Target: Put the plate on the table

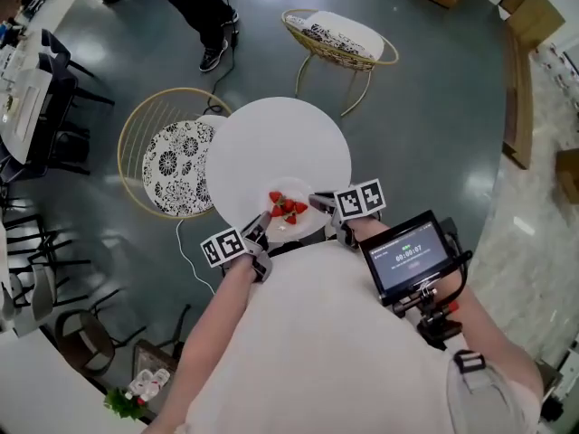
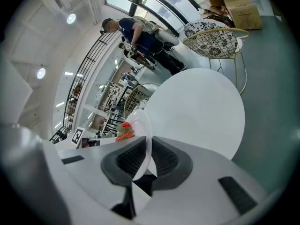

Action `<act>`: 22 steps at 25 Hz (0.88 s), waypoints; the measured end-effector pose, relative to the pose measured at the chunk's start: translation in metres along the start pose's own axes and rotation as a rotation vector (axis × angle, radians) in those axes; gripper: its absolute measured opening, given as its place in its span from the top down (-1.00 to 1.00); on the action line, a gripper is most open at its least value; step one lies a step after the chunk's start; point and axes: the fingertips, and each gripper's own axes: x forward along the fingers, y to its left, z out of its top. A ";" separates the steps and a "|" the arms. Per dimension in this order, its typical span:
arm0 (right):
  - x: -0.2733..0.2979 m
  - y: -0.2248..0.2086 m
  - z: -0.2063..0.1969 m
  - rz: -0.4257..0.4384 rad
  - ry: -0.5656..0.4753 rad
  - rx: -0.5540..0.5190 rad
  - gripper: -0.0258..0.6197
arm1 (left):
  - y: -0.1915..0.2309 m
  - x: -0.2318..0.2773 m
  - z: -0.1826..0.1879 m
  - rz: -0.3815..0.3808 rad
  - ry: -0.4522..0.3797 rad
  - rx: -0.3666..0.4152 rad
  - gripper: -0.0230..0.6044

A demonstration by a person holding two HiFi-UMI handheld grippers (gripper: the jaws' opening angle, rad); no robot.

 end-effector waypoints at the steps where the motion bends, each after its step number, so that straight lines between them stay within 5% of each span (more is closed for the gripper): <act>1: 0.005 0.004 -0.005 -0.009 -0.012 0.007 0.84 | 0.005 -0.005 0.001 -0.010 0.012 0.005 0.86; 22: 0.024 0.012 -0.019 -0.128 -0.111 0.100 0.84 | 0.032 -0.005 0.016 -0.088 0.217 0.040 0.86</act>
